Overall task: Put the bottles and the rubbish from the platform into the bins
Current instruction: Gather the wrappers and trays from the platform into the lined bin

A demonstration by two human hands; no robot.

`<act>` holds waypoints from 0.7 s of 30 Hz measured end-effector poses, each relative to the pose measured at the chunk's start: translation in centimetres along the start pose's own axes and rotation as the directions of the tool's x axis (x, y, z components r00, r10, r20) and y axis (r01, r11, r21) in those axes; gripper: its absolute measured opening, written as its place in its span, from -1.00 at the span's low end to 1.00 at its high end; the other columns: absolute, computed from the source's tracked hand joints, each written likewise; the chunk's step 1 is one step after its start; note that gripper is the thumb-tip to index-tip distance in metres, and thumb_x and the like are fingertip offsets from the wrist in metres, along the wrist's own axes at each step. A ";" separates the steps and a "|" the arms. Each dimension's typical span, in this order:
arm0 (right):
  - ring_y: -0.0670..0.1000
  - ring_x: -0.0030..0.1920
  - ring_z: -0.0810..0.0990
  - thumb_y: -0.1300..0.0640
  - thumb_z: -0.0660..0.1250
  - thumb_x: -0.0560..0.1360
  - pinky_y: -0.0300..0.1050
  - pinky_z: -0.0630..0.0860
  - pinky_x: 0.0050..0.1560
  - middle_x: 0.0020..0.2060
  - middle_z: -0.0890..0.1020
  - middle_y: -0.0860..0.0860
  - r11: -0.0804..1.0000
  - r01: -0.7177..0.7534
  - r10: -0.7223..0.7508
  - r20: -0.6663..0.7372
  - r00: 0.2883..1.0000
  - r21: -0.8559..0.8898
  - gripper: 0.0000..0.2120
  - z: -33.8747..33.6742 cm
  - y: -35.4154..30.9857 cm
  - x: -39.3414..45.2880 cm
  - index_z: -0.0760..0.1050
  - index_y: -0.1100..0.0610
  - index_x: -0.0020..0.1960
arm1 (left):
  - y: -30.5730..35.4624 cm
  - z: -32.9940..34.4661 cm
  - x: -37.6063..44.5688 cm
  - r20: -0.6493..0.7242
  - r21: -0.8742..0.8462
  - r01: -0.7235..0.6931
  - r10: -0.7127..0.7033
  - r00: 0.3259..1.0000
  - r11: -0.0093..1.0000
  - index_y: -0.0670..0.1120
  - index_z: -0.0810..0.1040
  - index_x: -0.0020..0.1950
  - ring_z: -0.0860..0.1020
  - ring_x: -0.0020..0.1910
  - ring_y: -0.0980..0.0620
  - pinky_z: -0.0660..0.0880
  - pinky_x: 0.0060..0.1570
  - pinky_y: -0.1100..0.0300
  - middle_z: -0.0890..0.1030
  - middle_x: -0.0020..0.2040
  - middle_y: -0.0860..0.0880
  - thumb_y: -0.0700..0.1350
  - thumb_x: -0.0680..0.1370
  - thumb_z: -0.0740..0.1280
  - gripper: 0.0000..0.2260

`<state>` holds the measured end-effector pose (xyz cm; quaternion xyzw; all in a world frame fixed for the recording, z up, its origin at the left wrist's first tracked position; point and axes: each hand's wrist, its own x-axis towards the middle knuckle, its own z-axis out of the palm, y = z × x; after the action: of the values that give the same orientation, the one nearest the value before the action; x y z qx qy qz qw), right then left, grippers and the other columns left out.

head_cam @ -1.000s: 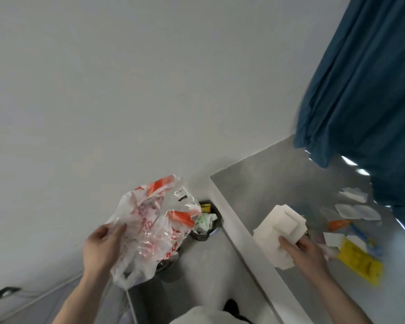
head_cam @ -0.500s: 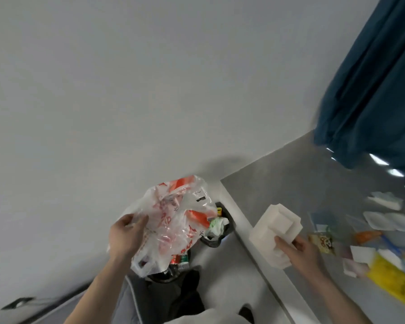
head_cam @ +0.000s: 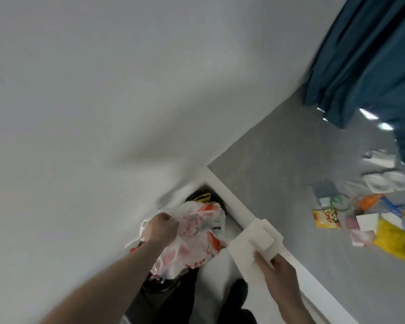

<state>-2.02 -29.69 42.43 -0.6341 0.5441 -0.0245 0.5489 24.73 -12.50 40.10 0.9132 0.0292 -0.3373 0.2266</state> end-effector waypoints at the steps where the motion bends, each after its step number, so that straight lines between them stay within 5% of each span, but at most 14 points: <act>1: -0.21 -0.14 0.66 0.00 0.48 0.50 -0.25 0.51 -0.18 -0.24 0.69 -0.28 1.000 -0.011 0.011 -0.007 1.000 0.003 -0.94 1.1 1.0 0.8 0.67 -0.02 -0.12 | 0.4 1.0 1.5 -0.001 0.021 -0.003 0.003 1.000 1.000 0.06 0.62 -0.13 0.62 -0.33 0.09 0.57 -0.27 0.21 0.67 -0.34 0.07 0.02 0.40 0.31 -0.86; 10: -0.21 -0.08 0.65 -0.05 0.50 0.48 -0.14 0.57 -0.04 -0.15 0.72 -0.23 0.983 -0.180 0.179 0.030 0.983 0.032 -0.91 8.1 11.9 10.3 0.69 -0.07 -0.05 | -0.4 14.7 15.4 -0.094 0.145 -0.143 0.157 0.983 0.979 0.07 0.60 0.06 0.63 -0.08 -0.04 0.61 -0.03 0.02 0.64 0.01 0.04 0.04 0.47 0.41 -0.81; 13: -0.32 -0.14 0.62 -0.05 0.48 0.49 -0.34 0.49 -0.19 -0.18 0.70 -0.30 0.981 -0.194 0.193 0.029 0.981 0.028 -0.93 9.5 15.0 13.1 0.67 -0.07 -0.09 | -0.6 18.6 18.6 -0.090 0.232 -0.189 0.214 0.973 0.954 0.06 0.62 0.06 0.62 -0.09 -0.02 0.60 -0.09 0.07 0.65 0.00 0.04 -0.05 0.51 0.35 -0.85; 15: -0.34 -0.17 0.61 -0.04 0.49 0.49 -0.30 0.47 -0.22 -0.19 0.70 -0.30 0.979 -0.198 0.197 0.034 0.980 0.047 -0.95 10.4 16.8 14.7 0.66 -0.09 -0.08 | -1.2 20.9 21.0 -0.086 0.318 -0.198 0.236 0.968 0.927 0.05 0.63 0.05 0.63 -0.17 -0.03 0.61 -0.20 0.10 0.66 -0.06 0.04 -0.06 0.55 0.30 -0.86; 19: -0.28 -0.19 0.65 -0.03 0.51 0.48 -0.17 0.54 -0.15 -0.18 0.73 -0.24 0.963 -0.245 0.241 0.044 0.969 0.111 -0.92 12.3 20.1 17.6 0.68 -0.08 -0.04 | -2.2 25.2 25.4 -0.083 0.479 -0.217 0.290 0.953 0.851 0.04 0.62 0.14 0.55 -0.12 0.02 0.28 -0.18 0.23 0.66 0.03 0.03 -0.01 0.63 0.28 -0.84; 21: -0.26 -0.20 0.66 -0.03 0.50 0.48 -0.16 0.55 -0.16 -0.18 0.73 -0.23 0.957 -0.265 0.259 0.058 0.964 0.120 -0.91 13.4 21.6 18.9 0.68 -0.07 -0.04 | -3.1 27.4 27.4 -0.049 0.512 -0.254 0.323 0.945 0.820 0.00 0.60 0.20 0.58 0.00 -0.01 0.29 -0.12 0.20 0.65 0.10 0.00 -0.01 0.64 0.28 -0.81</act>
<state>-0.24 -30.03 10.76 -0.5208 0.6091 0.0273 0.5975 28.73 -24.38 3.27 0.9548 -0.1826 -0.2330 0.0286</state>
